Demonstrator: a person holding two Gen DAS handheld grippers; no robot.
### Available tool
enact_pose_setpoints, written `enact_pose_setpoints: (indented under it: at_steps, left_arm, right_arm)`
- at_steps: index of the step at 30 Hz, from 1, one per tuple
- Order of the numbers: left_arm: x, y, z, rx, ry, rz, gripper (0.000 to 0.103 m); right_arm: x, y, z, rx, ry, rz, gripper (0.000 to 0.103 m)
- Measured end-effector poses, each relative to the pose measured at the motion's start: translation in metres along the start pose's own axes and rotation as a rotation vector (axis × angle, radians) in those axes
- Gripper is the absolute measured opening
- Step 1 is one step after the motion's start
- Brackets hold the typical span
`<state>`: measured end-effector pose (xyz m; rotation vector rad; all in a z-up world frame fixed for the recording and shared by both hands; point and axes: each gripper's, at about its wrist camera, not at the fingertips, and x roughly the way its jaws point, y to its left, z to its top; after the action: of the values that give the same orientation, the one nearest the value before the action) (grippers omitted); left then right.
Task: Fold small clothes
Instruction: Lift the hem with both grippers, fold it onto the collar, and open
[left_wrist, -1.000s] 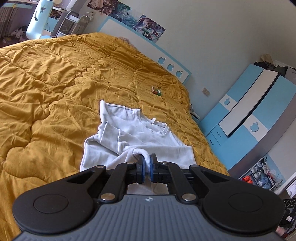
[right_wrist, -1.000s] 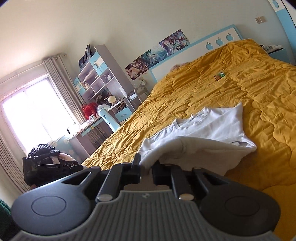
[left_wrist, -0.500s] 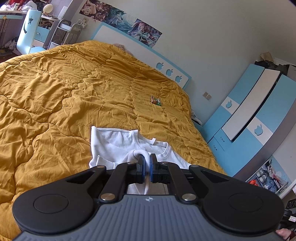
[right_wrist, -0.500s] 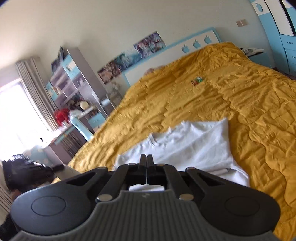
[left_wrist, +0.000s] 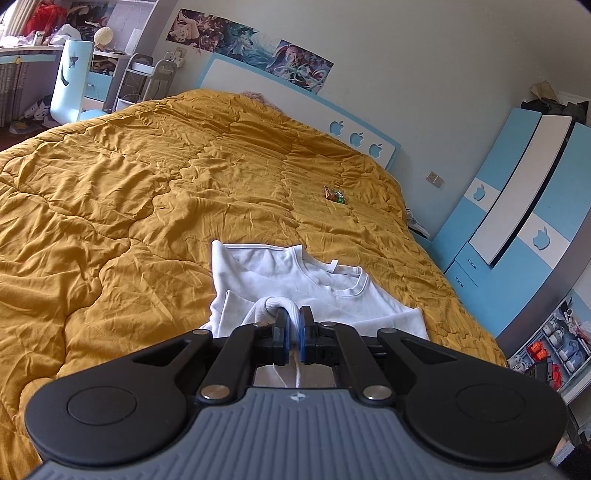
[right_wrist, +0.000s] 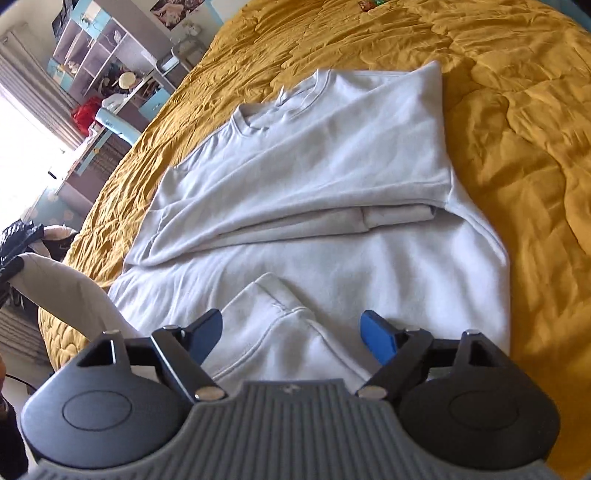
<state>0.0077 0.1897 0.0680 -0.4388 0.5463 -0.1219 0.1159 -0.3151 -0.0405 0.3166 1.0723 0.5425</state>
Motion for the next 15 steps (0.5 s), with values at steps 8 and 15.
enact_pose_setpoints:
  at_steps: [8, 15]
  left_arm:
    - [-0.005, 0.009, -0.001, -0.005, 0.015, 0.027, 0.004]
    - [0.007, 0.009, 0.013, -0.035, 0.006, 0.015, 0.004]
  right_arm:
    - [-0.022, 0.008, -0.011, 0.004, -0.142, 0.046, 0.014]
    - [-0.083, -0.003, -0.012, 0.078, -0.454, 0.155, 0.014]
